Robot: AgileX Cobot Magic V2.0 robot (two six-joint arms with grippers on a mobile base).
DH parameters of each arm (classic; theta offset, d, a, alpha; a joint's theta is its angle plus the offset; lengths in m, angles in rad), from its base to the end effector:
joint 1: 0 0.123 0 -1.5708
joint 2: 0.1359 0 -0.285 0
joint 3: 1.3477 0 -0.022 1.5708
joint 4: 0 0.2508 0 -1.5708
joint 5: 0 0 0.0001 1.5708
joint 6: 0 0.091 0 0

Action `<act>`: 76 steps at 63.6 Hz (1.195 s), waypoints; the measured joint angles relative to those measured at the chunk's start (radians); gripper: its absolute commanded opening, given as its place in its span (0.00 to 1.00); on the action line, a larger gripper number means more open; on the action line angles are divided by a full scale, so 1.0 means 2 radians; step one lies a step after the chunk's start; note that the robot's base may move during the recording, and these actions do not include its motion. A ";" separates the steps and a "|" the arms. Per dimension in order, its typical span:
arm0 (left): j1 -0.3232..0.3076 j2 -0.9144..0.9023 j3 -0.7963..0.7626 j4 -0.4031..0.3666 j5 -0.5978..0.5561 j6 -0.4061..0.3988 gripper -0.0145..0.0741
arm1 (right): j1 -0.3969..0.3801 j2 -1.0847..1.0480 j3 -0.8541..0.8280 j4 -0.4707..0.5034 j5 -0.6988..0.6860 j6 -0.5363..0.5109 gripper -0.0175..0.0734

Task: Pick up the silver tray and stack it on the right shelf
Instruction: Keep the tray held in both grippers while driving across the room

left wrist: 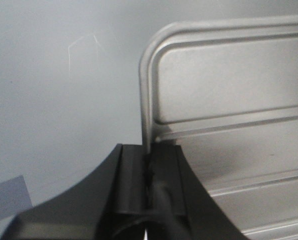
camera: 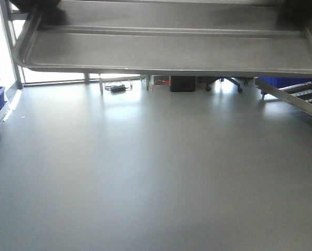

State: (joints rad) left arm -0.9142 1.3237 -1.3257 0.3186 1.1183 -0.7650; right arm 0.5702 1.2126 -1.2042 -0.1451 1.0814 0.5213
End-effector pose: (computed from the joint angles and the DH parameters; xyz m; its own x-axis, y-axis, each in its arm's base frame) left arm 0.1807 -0.1924 0.3766 -0.8091 0.1342 -0.5722 0.2424 0.9631 -0.1168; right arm 0.2035 0.1167 0.3667 -0.8450 -0.0265 -0.5342 -0.1196 0.9828 0.1405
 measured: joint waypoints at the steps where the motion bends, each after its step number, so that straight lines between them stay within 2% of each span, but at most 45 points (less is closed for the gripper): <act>1: 0.000 0.000 0.000 0.000 0.000 0.000 0.05 | 0.000 0.000 0.000 0.000 0.000 0.000 0.26; 76: 0.000 0.000 0.000 0.000 0.001 0.000 0.05 | 0.000 0.000 0.000 0.000 0.000 0.000 0.26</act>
State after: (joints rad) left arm -0.9142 1.3237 -1.3257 0.3186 1.1195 -0.7650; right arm 0.5702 1.2126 -1.2042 -0.1451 1.0814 0.5213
